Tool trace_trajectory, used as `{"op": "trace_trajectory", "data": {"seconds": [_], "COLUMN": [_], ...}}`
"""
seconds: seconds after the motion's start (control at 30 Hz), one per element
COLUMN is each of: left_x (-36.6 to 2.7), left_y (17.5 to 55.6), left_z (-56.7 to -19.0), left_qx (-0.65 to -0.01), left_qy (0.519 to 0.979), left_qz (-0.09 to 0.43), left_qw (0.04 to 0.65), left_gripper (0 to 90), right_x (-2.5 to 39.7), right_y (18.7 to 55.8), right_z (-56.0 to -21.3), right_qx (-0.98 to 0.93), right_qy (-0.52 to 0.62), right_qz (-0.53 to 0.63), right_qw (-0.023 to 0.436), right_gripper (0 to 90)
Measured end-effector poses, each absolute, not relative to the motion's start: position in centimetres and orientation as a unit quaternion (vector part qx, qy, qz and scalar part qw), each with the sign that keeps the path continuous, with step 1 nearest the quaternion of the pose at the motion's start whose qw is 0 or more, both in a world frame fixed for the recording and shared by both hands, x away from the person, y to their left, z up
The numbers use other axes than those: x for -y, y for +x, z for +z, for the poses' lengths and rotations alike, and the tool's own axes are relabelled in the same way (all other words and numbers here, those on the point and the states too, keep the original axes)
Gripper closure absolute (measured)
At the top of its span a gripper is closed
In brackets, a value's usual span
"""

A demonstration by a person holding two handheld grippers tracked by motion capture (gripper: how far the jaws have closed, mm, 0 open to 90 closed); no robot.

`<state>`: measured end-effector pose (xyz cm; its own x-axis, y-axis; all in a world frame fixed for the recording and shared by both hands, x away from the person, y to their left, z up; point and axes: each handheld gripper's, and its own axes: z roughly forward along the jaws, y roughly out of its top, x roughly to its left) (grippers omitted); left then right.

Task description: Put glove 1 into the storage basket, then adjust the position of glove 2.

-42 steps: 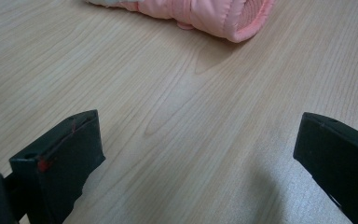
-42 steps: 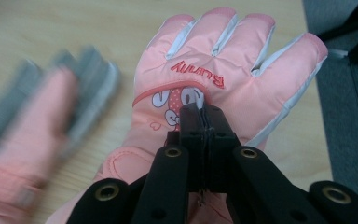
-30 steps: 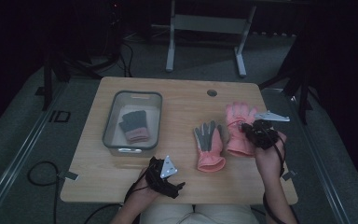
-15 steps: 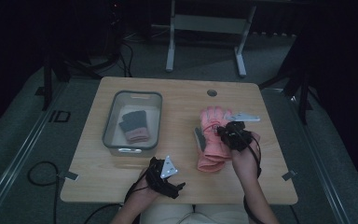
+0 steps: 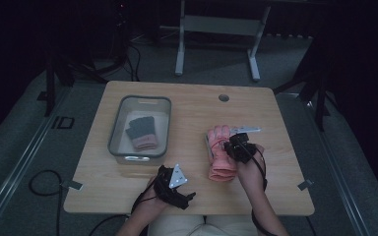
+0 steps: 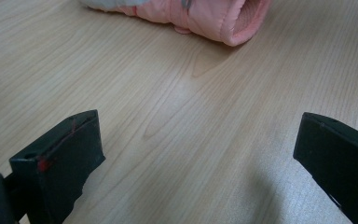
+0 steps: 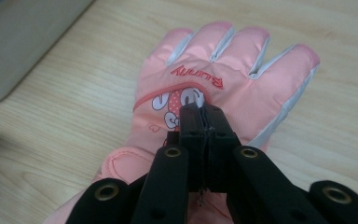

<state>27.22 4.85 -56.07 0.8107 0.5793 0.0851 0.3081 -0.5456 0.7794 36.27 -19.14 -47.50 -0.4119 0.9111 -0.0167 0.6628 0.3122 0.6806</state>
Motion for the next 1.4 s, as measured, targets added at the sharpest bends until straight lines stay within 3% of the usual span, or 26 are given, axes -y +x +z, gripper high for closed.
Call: {"op": "trace_trajectory", "data": {"seconds": [0.43,0.67,1.03,1.2,1.4], "left_x": [-4.8,-5.0,-4.6,-4.0,-3.8], "left_y": [27.2,27.4,27.4,27.9,28.3], "left_z": [-56.2,-55.9,-54.2,-52.4,-52.0], "left_qx": [-0.25,-0.245,-0.242,-0.249,-0.262], "left_qy": [0.864,0.859,0.843,0.84,0.835], "left_qz": [0.172,0.181,0.176,0.17,0.178], "left_qw": [0.402,0.412,0.447,0.45,0.449], "left_gripper": [0.7,0.7,2.6,2.8,3.2], "right_x": [18.7,20.5,24.9,26.0,26.7], "right_y": [36.9,35.9,34.7,34.6,34.5], "right_z": [-48.6,-46.3,-44.8,-45.0,-45.5], "right_qx": [-0.793,-0.787,-0.793,-0.79,-0.791], "right_qy": [0.494,0.476,0.435,0.427,0.418], "right_qz": [0.303,0.341,0.384,0.407,0.411], "right_qw": [0.189,0.193,0.185,0.167,0.177], "right_gripper": [83.2,65.9,26.9,18.7,17.8]}}
